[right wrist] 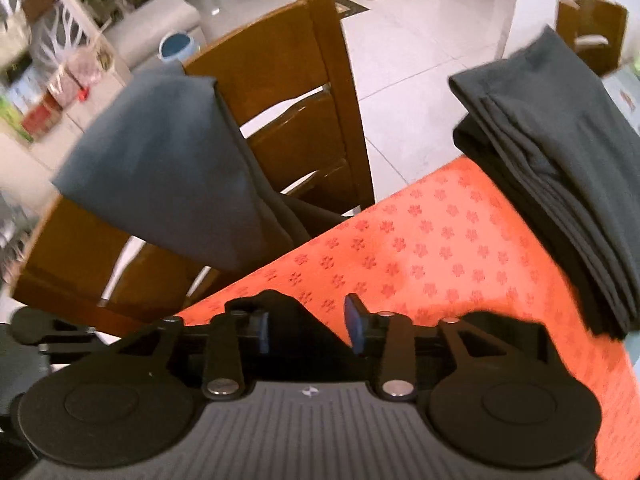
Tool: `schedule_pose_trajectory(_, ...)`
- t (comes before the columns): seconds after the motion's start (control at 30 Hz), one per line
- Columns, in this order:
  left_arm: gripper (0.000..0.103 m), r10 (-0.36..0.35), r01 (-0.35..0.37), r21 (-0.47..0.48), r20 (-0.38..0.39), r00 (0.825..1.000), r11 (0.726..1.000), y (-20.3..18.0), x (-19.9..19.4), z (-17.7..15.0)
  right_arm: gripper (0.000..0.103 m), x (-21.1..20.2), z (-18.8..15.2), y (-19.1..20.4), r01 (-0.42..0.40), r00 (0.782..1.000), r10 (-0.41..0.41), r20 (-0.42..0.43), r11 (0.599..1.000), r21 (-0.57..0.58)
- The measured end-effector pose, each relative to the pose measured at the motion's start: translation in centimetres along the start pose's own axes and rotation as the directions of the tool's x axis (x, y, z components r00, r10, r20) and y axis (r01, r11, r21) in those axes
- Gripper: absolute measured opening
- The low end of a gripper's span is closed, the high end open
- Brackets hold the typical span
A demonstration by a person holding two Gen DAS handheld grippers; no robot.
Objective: Fold clothes
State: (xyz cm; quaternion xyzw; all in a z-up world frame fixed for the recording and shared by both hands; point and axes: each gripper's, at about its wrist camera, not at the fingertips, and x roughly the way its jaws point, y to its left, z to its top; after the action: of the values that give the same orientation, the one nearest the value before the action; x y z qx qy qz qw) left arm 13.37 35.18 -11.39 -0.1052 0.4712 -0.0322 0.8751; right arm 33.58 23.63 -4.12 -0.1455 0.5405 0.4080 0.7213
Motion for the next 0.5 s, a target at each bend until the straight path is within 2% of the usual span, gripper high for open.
schedule_pose_trajectory(0.1, 0.01, 0.008, -0.008, 0.006, -0.004, 1.0, 1.0, -0.3, 0.0, 0.2, 0.049, -1.6, -0.8, -0.5, -0.028, 0.999, 0.027, 0.019, 0.999, 0.042)
schedule_pose_trajectory(0.23, 0.01, 0.015, -0.015, 0.022, -0.005, 1.0, 1.0, -0.6, 0.0, 0.4, 0.055, -3.0, -1.6, -0.8, -0.027, 0.999, 0.023, 0.038, 0.995, 0.092)
schedule_pose_trajectory(0.5, 0.01, 0.027, -0.027, 0.05, -0.011, 1.0, 0.998, -1.0, 0.0, 0.4, 0.056, -3.3, -1.6, 0.6, 0.054, 0.998, -0.054, -0.012, 0.998, 0.03)
